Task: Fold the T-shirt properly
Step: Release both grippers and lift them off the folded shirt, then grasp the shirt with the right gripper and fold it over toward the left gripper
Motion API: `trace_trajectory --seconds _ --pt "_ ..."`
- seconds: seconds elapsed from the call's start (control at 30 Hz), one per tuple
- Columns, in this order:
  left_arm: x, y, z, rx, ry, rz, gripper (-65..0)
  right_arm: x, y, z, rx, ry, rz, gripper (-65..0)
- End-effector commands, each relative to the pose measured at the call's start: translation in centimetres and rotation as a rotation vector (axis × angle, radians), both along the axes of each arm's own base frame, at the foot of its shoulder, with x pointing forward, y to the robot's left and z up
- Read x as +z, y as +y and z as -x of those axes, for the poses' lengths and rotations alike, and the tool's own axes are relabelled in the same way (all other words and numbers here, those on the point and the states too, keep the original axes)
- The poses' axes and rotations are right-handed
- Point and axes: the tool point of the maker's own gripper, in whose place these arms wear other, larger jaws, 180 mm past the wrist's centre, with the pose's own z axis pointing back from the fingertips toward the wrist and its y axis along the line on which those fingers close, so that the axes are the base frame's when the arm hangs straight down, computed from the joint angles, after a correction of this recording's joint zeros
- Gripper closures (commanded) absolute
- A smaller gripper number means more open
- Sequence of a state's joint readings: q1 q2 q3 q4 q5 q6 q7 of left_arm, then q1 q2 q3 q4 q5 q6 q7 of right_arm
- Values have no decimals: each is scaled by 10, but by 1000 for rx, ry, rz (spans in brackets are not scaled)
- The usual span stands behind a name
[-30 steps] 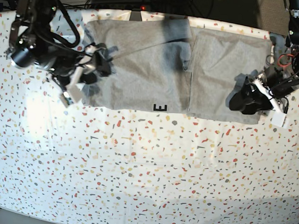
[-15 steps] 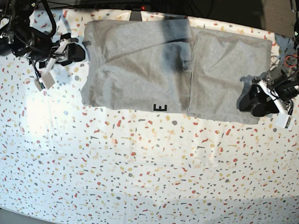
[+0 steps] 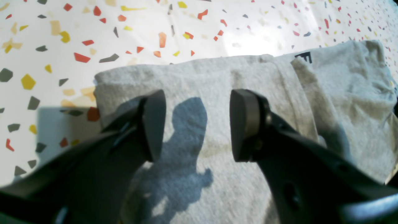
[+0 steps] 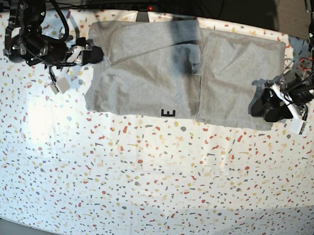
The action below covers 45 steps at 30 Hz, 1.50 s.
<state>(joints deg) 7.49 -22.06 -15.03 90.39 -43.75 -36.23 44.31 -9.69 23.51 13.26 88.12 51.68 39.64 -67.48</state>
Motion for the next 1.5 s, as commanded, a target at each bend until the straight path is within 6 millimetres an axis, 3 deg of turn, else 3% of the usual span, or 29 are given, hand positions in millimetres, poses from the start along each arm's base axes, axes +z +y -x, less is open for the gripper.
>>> trace_trajectory --seconds 0.0,0.53,0.67,0.77,1.0,1.2,1.33,1.47 --pt "16 1 -8 -6 -52 7 -324 2 1 -2 18 -12 1 -286" --pt "14 1 -6 -10 -41 2 -324 -1 66 -2 73 -54 -143 -278" --pt "11 1 -4 -17 -22 -8 -324 5 75 -11 41 -100 -185 -117" --pt "6 3 0 -17 -9 -26 -324 5 75 -16 34 -126 -168 0" --pt "-18 14 19 -6 27 -120 -324 13 48 -34 -23 -184 -111 0" --pt "-30 37 30 112 -6 -196 -324 28 20 -41 -69 -214 -61 0" --pt "-39 59 37 190 -21 -308 -324 36 21 -39 -35 -215 -37 0" --pt "-50 65 47 199 5 -337 -324 58 39 -39 -3 -251 -122 0"
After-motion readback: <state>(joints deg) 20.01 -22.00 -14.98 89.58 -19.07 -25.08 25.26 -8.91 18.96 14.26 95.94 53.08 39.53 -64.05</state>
